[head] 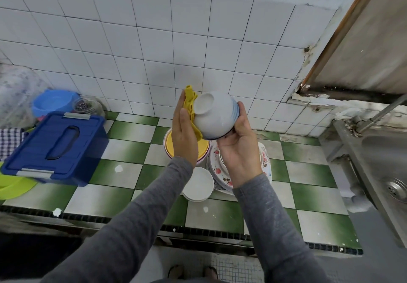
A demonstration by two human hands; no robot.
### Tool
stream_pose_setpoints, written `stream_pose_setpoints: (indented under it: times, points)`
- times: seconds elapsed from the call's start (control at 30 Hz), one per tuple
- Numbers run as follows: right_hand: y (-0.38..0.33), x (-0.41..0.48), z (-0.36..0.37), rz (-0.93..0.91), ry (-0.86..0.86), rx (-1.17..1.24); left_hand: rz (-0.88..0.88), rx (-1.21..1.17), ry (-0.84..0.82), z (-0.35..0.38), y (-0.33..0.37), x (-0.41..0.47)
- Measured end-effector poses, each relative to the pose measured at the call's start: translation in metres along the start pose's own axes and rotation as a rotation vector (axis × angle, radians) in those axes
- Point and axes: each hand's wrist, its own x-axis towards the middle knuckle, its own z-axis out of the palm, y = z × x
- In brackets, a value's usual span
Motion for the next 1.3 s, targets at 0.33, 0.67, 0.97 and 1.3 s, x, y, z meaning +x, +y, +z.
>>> stream_pose_setpoints:
  times: [0.33, 0.67, 0.97, 1.3]
  points:
    - [0.003, -0.001, 0.007, -0.039, 0.035, -0.052, 0.630, 0.489, -0.197, -0.007, -0.027, 0.003]
    - [0.002, -0.013, 0.010, -0.234, -0.093, -0.653, 0.579, 0.533, -0.306, -0.011, -0.005, 0.022]
    - [0.003, -0.011, 0.010, -0.230, -0.152, -0.632, 0.650, 0.546, -0.317, -0.003, -0.002, 0.012]
    - [-0.015, -0.005, 0.007, -0.312, -0.156, -0.914, 0.541, 0.501, -0.331, -0.006, 0.009, 0.027]
